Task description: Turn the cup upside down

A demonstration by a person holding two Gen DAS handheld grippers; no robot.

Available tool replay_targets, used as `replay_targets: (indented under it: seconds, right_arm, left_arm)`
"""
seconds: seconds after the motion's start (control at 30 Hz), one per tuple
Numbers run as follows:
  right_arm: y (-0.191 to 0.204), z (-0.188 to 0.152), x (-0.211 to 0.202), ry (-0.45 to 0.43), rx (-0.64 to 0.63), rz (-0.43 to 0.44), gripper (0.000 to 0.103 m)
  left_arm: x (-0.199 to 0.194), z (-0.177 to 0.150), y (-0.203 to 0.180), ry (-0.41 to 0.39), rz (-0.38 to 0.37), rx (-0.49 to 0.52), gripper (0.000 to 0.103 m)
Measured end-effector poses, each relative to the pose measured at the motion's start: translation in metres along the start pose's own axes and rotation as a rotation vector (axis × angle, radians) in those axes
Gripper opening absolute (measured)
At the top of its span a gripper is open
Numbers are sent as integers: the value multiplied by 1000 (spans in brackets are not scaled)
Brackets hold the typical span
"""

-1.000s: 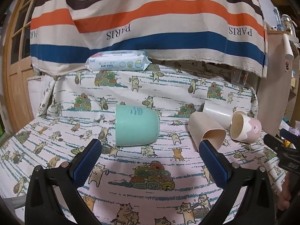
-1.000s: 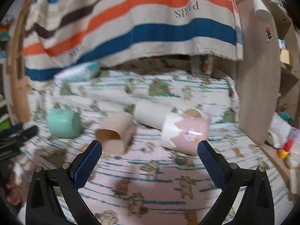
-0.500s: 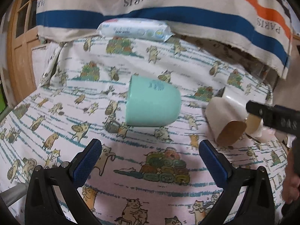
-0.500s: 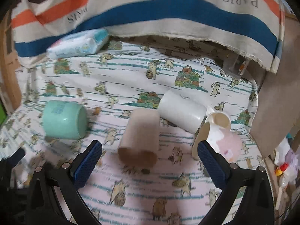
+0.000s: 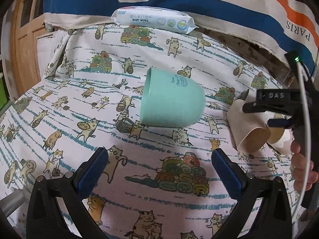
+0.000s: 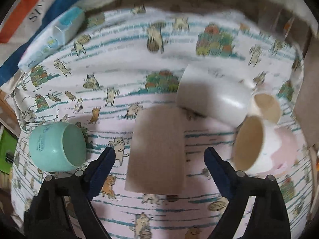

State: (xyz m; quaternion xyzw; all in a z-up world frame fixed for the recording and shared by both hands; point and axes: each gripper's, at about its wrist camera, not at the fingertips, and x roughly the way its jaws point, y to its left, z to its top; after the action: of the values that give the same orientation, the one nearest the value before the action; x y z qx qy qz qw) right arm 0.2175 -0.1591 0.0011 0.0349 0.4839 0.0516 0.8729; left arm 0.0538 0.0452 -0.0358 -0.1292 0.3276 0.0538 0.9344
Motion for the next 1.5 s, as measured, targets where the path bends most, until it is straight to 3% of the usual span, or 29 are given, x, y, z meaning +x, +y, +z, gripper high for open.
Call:
replay_targets:
  seconds: [0.13,0.5,0.93,1.23,1.5]
  right_arm:
    - [5,1,21,65,6,-49,79]
    - [8,7,45,121,-7,-107,69]
    - [-9,-42,10,71,12,18,69]
    - [-24,-90,-34,15,32,69,69]
    - [-17,-112,-50,-6,6,107,69]
  left_arm:
    - [-1,0,0,-3,-6,3,103]
    - [1,1,-1,5,-21,7,103]
    - [-7,0,-4,-30,-55,32,103]
    - [-7,0,-4,-31,-54,31,103]
    - [-6,0,-4,-32,-51,30,103]
